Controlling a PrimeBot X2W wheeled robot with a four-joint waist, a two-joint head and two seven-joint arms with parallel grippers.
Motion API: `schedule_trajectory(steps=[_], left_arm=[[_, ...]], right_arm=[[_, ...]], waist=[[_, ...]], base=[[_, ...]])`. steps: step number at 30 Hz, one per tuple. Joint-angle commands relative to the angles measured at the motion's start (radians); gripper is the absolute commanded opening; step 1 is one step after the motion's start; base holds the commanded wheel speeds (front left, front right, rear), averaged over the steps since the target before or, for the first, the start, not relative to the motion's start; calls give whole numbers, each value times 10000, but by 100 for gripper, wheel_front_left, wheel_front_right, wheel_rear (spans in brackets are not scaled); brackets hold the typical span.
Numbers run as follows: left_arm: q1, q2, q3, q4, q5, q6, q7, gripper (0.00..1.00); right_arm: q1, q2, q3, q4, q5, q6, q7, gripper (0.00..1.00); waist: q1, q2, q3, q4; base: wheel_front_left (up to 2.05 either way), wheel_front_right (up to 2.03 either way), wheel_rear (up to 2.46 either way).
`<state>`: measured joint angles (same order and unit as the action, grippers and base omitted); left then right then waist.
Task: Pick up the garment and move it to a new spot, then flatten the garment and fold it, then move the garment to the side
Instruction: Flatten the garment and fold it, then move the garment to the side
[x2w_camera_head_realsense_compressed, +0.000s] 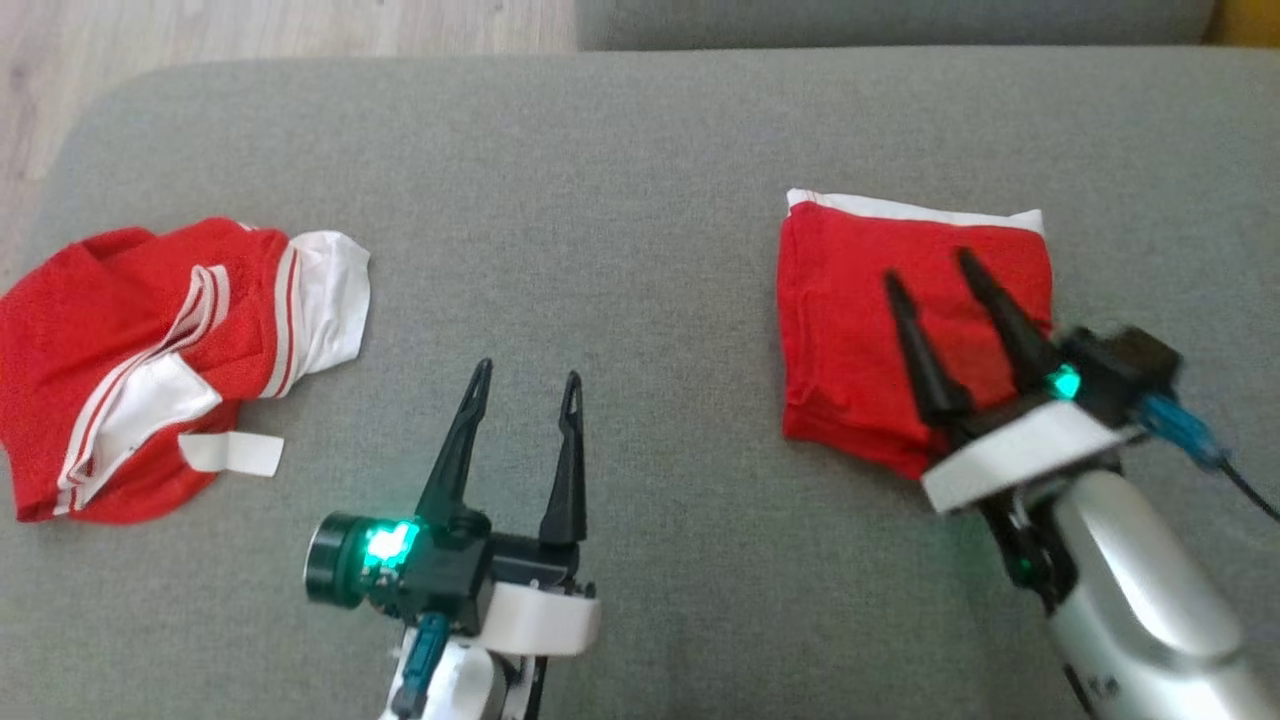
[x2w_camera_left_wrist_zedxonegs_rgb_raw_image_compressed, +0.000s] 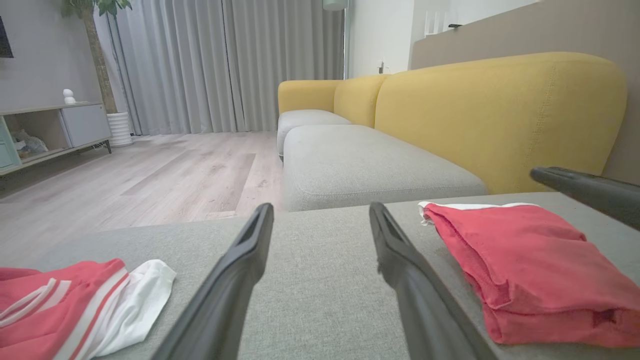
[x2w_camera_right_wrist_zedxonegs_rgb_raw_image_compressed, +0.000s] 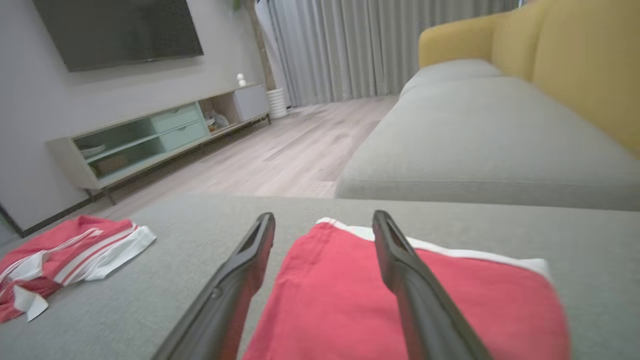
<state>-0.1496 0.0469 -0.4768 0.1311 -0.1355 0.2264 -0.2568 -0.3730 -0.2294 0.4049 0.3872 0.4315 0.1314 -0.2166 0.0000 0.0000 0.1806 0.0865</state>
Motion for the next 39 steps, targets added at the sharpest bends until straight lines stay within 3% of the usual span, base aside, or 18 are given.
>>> schedule_trajectory(steps=[1,7,14,23,39], left_arm=[[83,34,396,-426,-84,50,-49,100],[735,34,802,-761,43,33,-49,100],[1872,43,1378,-988,271,-238,-49,100],[2686,37,1867,-1004,385,-384,-49,100],[2782,35,1890,-913,282,-250,-49,100]], right_arm=[[425,107,-246,-473,-258,-7,-305,100],[2009,67,-1798,-1792,-1129,-7,-446,100],[3848,349,-2721,-2653,-1909,-7,-450,100],[4602,788,-3025,-2765,-2282,-7,-451,100],[4731,872,-3155,-2716,-2472,-7,-451,100]], waist=[[0,0,-187,-5],[0,0,-709,-148],[0,0,-1405,-322],[0,0,-1845,-460],[0,0,-1831,-477]], base=[[0,0,0],[0,0,0],[0,0,0],[0,0,0],[0,0,0]])
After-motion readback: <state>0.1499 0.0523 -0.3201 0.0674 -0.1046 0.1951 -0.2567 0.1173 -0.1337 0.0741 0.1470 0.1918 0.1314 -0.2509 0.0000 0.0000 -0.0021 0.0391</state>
